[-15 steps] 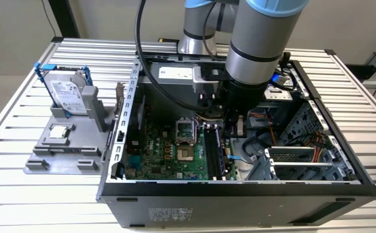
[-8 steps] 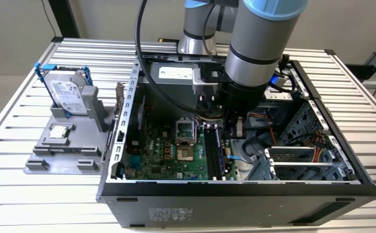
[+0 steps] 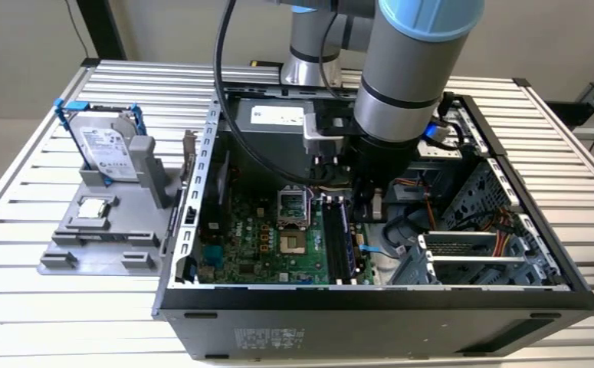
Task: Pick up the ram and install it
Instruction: 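Press down the ram until it locks into place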
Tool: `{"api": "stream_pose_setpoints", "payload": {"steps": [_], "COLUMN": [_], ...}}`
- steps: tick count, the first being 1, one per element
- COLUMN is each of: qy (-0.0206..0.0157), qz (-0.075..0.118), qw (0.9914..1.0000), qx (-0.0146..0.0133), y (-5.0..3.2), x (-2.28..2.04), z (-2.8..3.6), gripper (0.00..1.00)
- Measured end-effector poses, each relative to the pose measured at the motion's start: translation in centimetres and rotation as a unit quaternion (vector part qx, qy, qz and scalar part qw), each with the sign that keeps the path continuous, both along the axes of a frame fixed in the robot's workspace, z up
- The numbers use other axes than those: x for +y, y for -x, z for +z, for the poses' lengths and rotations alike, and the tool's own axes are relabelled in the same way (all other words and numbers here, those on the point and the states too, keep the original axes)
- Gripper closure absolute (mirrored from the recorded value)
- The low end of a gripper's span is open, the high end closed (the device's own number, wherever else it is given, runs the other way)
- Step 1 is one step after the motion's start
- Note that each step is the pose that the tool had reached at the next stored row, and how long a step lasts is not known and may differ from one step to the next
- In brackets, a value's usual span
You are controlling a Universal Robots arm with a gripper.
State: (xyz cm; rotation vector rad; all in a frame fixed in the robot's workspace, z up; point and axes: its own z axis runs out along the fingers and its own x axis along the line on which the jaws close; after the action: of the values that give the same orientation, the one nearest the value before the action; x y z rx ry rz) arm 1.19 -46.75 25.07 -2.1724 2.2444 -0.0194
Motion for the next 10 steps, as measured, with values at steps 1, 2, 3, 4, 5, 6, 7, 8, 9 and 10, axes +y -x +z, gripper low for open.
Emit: {"api": "stream_pose_setpoints", "payload": {"steps": [1,2,3,4,5,6,7,8,9,10], "qy": [0.0000,0.0000,0.0000,0.0000,-0.0001,-0.0001,0.0000,-0.0001,-0.0001,0.0000], "qz": [0.000,0.000,0.000,0.000,0.000,0.000,0.000,0.000,0.000,0.000], "qw": [1.00000,1.00000,1.00000,1.00000,1.00000,1.00000,1.00000,1.00000,1.00000,1.00000], "qx": [0.0000,0.0000,0.0000,0.0000,0.0000,0.0000,0.0000,0.0000,0.0000,0.0000], "y": [0.00,0.01,0.02,0.03,0.05,0.09,0.14,0.18,0.21,0.21], "x": [0.00,0.00,0.00,0.00,0.01,0.02,0.03,0.04,0.04,0.04], "z": [-0.08,-0.16,-0.26,-0.35,-0.48,-0.62,-0.75,-0.88,-0.96,-1.03], "gripper": [1.00,1.00,1.00,1.00,1.00,1.00,1.00,1.00,1.00,1.00]}}
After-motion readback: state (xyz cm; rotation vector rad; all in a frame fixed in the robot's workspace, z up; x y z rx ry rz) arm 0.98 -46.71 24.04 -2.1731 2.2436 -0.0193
